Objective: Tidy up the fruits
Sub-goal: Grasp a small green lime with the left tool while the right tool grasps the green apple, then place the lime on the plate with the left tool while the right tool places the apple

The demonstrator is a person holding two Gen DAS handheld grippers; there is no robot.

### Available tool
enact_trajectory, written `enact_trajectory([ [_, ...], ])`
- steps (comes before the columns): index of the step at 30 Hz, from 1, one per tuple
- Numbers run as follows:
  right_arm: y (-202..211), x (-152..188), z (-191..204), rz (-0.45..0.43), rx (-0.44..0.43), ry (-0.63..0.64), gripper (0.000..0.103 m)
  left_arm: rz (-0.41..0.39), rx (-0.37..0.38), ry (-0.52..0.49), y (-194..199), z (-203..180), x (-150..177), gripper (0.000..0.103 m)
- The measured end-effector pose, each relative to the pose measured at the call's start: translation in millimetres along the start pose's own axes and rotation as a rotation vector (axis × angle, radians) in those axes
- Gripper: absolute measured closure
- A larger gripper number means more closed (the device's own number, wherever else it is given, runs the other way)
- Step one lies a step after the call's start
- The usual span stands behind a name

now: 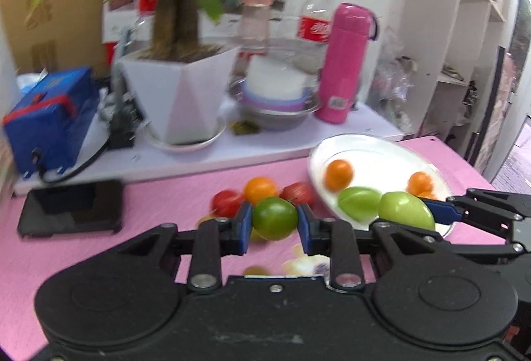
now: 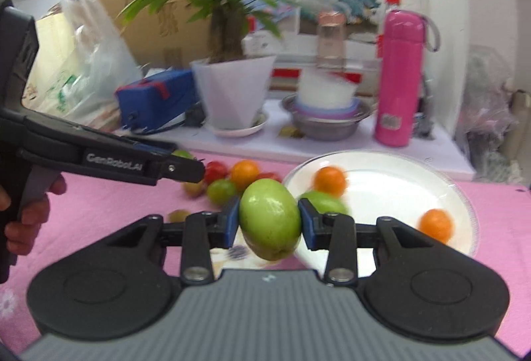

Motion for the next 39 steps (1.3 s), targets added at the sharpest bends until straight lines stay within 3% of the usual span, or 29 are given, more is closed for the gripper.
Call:
enact_trajectory([
  [9,-4,-7,-76,-0.026,0.162,-0.035,0.066,-0.014,0.085,-0.054,-44,-52,-27,0.075],
  [13,-18,-7,-103,-0.024,0.192,-0.056,0.066,-0.006,0.082,-0.047,-71,-62,-37,0.075],
  [23,-58,-11,-134,0.018,0.174,-0.067,0.066,0.061,0.086,-0.029,-147,-77,-59,0.075],
  [32,-82,-4,-134,0.074,0.149,-0.046,0.066,0.106,0.077,-0.048,-172,-75,-52,0.074],
  [35,-82,-1,-133,0.082,0.147,-0.026,0.06,0.096,0.08,-0.065,-170,-76,-50,0.065],
  [37,-77,0,-131,0.069,0.149,-0.015,0.047,0.08,0.06,-0.079,-163,-78,-49,0.042],
  [38,-73,0,-129,0.055,0.153,-0.006,0.04,0.064,0.049,-0.084,-158,-78,-48,0.036],
  [39,-68,1,-128,0.042,0.158,0.005,0.037,0.045,0.04,-0.089,-151,-79,-48,0.025],
])
Point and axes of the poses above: each gripper's, at about its wrist camera, not at the fingertips, and y roughly against the way its jaws point, z to its left, x to its underside, the point moved 1 cm from there along -y, roughly the way its jaws point, and after that the axes turned 3 degrees about x, right-handed, at the moved point
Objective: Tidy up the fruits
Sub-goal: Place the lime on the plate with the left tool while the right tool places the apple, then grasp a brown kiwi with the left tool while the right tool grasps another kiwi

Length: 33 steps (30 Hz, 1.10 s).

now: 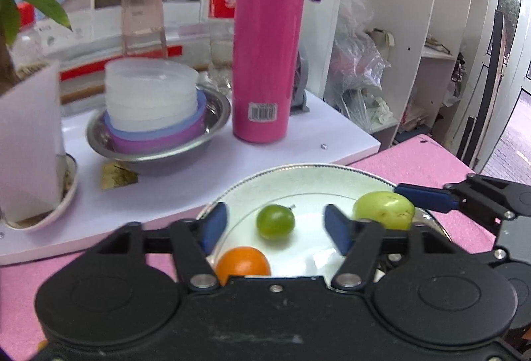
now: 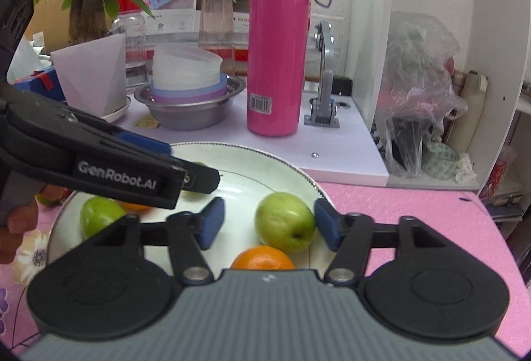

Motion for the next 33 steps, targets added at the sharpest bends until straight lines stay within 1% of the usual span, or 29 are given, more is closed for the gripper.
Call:
enact_trajectory([
  [1,5,1,1,-0.01,0.007,0.01,0.032,-0.019,-0.01,-0.002,8,-1,2,0.018],
  [2,9,3,2,-0.018,0.015,0.019,0.025,-0.032,-0.019,-0.003,15,-1,3,0.015],
  [4,17,6,4,-0.026,0.022,0.024,0.014,-0.053,-0.039,0.003,29,-2,8,0.0],
  [6,26,8,6,-0.033,0.013,0.015,0.01,-0.075,-0.057,0.005,45,-5,16,0.0],
  [8,35,11,9,-0.039,-0.004,0.005,0.002,-0.072,-0.058,0.006,55,-6,23,0.0],
  [9,39,13,10,-0.04,-0.01,0.0,0.001,-0.069,-0.063,0.012,62,-7,27,0.0],
  [16,62,21,27,-0.037,-0.053,-0.004,0.001,-0.061,-0.11,0.062,100,-2,56,0.0],
  [19,69,22,35,-0.035,-0.071,0.011,0.001,-0.06,-0.138,0.104,116,8,70,0.0],
  [22,75,23,46,-0.036,-0.093,0.024,0.001,-0.058,-0.183,0.149,133,21,83,0.0],
  [27,83,23,71,-0.032,-0.154,0.056,0.001,-0.054,-0.246,0.222,157,48,105,0.0],
  [30,86,20,88,-0.023,-0.202,0.078,0.006,-0.056,-0.269,0.26,169,63,114,0.0],
  [32,86,18,101,-0.015,-0.229,0.096,0.015,-0.065,-0.277,0.277,177,71,119,0.0],
  [33,85,17,109,-0.011,-0.239,0.109,0.017,-0.072,-0.28,0.283,182,75,122,0.0],
])
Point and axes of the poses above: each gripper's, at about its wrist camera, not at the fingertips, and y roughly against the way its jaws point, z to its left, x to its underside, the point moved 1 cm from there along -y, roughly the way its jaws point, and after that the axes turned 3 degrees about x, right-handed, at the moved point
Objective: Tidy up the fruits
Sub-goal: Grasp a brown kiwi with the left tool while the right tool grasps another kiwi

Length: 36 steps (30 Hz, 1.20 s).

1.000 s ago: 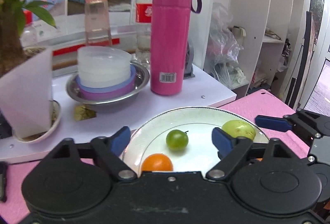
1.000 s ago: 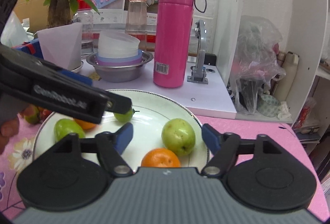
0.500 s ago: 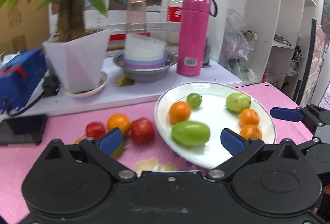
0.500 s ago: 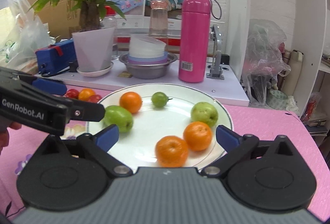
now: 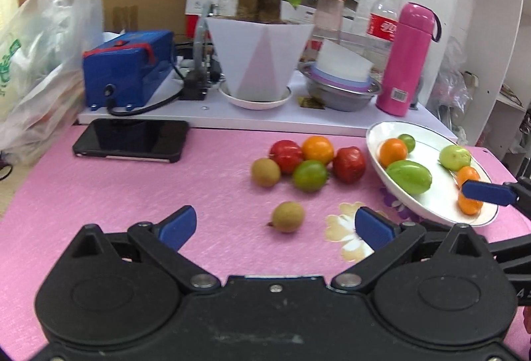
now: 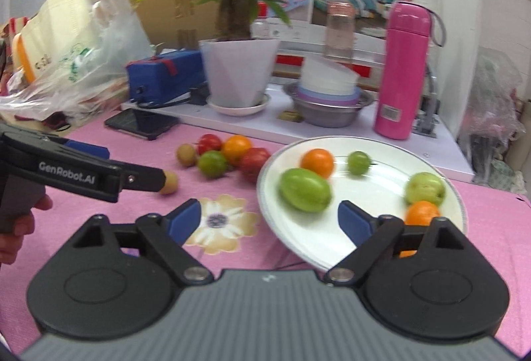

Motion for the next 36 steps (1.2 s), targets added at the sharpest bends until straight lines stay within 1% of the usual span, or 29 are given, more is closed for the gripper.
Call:
enact_trajectory([
  [3,-10,-3,20,0.026,-0.037,0.03,0.032,-0.012,-0.006,0.017,6,13,0,0.0],
  [4,-15,-4,26,0.037,-0.05,0.036,0.032,-0.015,-0.007,0.021,8,17,0,0.0],
  [5,-18,-4,33,0.031,-0.052,0.048,0.035,-0.017,-0.007,0.024,10,22,1,0.0],
  [6,-22,-6,38,0.039,-0.055,0.058,0.042,-0.018,-0.012,0.028,12,25,1,0.0],
  [8,-31,-8,48,0.062,-0.091,0.05,0.046,-0.02,-0.02,0.033,14,33,3,0.0],
  [12,-47,-12,63,0.077,-0.113,0.067,0.051,-0.017,-0.033,0.048,16,48,4,0.0],
  [15,-58,-15,71,0.087,-0.124,0.074,0.059,-0.01,-0.038,0.054,12,54,2,0.0],
  [18,-69,-17,78,0.097,-0.124,0.082,0.063,-0.008,-0.029,0.048,8,58,-1,0.0],
  [22,-78,-18,83,0.1,-0.132,0.08,0.068,-0.001,-0.015,0.021,0,55,-5,0.0],
  [24,-82,-18,85,0.104,-0.133,0.085,0.075,0.002,-0.003,0.009,-6,53,-9,0.0],
  [25,-82,-17,85,0.102,-0.134,0.087,0.076,0.003,0.003,0.001,-10,51,-11,0.0],
  [29,-75,-16,80,0.089,-0.106,0.089,0.077,0.004,0.036,-0.041,-24,40,-18,0.001],
  [32,-66,-14,71,0.083,-0.101,0.069,0.077,0.009,0.069,-0.085,-39,30,-24,0.01],
  [34,-61,-13,67,0.083,-0.093,0.064,0.077,0.027,0.097,-0.103,-50,26,-27,0.024],
  [35,-58,-12,65,0.082,-0.093,0.059,0.077,0.037,0.108,-0.103,-56,25,-27,0.026],
  [36,-55,-11,63,0.08,-0.093,0.056,0.077,0.047,0.115,-0.1,-62,24,-28,0.032],
])
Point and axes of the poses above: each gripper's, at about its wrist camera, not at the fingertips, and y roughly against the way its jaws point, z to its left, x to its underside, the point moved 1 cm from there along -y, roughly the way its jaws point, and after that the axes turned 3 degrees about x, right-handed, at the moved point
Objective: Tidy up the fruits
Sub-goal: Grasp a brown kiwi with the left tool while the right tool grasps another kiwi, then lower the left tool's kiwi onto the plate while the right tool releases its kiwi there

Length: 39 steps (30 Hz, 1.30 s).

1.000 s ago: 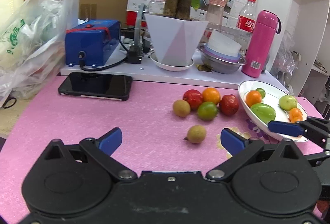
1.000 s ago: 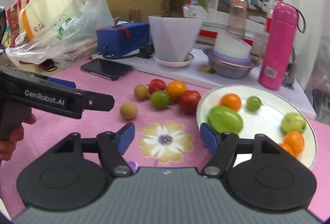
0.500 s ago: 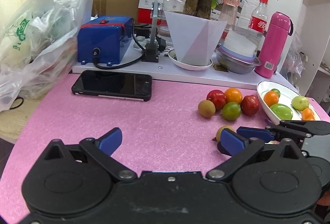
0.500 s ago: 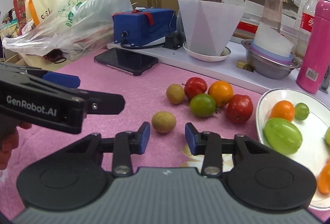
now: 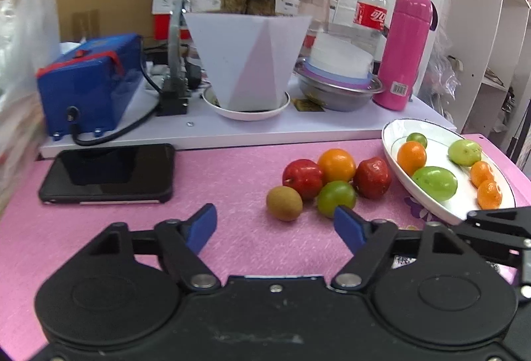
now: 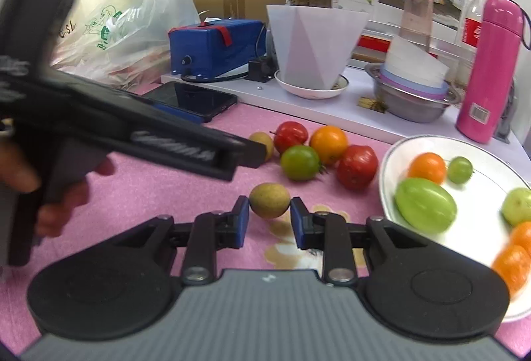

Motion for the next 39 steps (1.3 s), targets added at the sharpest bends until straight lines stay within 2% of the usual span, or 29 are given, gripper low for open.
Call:
enact_trajectory([
  [1,3,1,-1,-0.001,0.0,-0.004,0.077,0.009,0.004,0.003,-5,0,-1,0.035],
  [5,7,5,-5,0.002,-0.001,-0.018,0.077,0.021,-0.019,0.001,-17,-2,-7,0.035],
  [7,7,6,-6,0.004,-0.006,-0.026,0.077,0.029,-0.014,0.003,-22,-2,-10,0.048],
  [9,7,7,-7,0.004,-0.011,-0.031,0.077,0.053,0.0,0.006,-28,-1,-11,0.056],
  [14,9,9,-10,0.001,-0.01,-0.045,0.077,0.055,0.0,-0.002,-33,-2,-12,0.06],
  [15,9,9,-11,0.002,-0.01,-0.049,0.077,0.056,0.002,-0.005,-34,-3,-12,0.065],
  [16,9,9,-12,0.003,-0.009,-0.052,0.077,0.059,0.002,-0.013,-34,-4,-12,0.075],
  [21,15,10,-15,-0.013,-0.008,-0.062,0.077,0.069,0.011,-0.01,-28,-9,-11,0.076],
  [26,38,8,-26,-0.075,0.033,-0.08,0.077,0.028,0.039,-0.02,-8,-25,-15,0.076],
  [32,64,14,-53,-0.117,0.134,-0.128,0.077,-0.017,0.164,-0.095,9,-73,-26,0.076],
  [36,76,27,-74,-0.109,0.189,-0.173,0.077,-0.003,0.262,-0.138,5,-107,-27,0.076],
  [39,79,35,-87,-0.095,0.215,-0.191,0.077,0.018,0.297,-0.172,-3,-127,-23,0.076],
])
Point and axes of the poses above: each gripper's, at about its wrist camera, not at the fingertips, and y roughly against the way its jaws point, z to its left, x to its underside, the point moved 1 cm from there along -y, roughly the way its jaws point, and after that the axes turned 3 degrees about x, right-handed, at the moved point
